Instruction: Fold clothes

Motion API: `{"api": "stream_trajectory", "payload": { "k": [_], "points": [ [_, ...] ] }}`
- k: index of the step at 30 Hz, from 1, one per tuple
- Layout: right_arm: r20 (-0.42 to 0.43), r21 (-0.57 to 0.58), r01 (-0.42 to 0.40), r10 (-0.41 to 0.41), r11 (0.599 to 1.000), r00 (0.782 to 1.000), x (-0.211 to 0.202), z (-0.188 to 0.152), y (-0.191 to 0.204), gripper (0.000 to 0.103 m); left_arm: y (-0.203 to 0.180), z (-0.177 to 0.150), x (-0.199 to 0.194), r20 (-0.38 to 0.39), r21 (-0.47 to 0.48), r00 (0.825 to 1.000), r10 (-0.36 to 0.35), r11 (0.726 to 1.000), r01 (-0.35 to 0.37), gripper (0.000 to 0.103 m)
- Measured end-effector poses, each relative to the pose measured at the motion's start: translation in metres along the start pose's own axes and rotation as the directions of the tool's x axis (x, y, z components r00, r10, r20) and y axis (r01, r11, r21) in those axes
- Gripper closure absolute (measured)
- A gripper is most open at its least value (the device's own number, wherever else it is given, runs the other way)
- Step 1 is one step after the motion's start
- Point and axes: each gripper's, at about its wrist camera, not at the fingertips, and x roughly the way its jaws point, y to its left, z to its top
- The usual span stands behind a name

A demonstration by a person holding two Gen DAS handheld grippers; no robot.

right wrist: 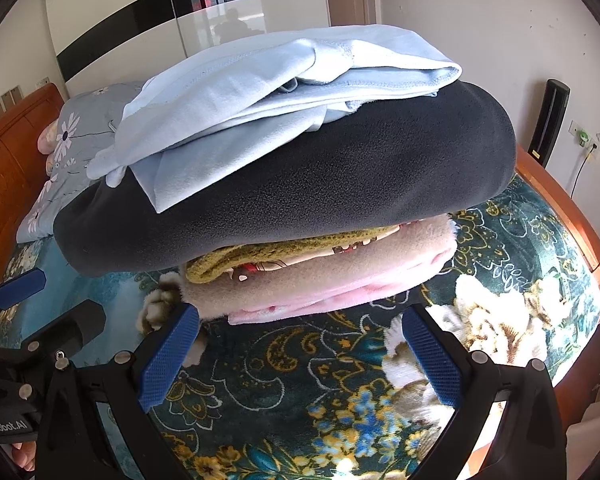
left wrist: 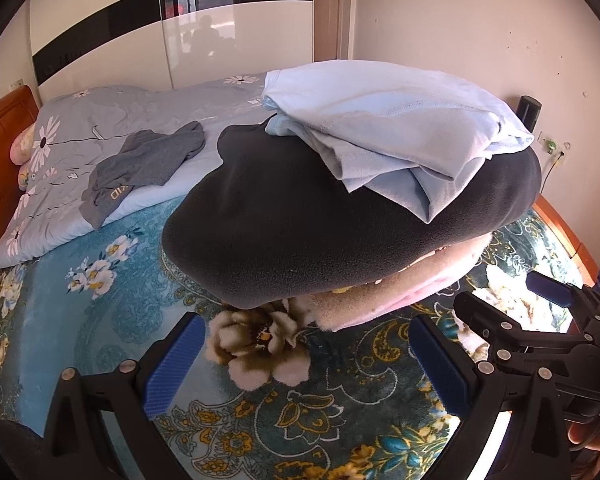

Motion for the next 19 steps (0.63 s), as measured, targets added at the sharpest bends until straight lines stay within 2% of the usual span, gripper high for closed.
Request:
{"api": "stream_trajectory", "payload": {
  "k": [19],
  "points": [
    [-0.016, -0.014, 0.016, -0.017, 1.000, 1.000, 0.0004, 0.0024, 0.0043, 0.001, 0.0000, 0.0009, -0.0013, 0.009, 0.011, 1.000, -0.016, 1.000, 0.016, 0.000]
  ]
}}
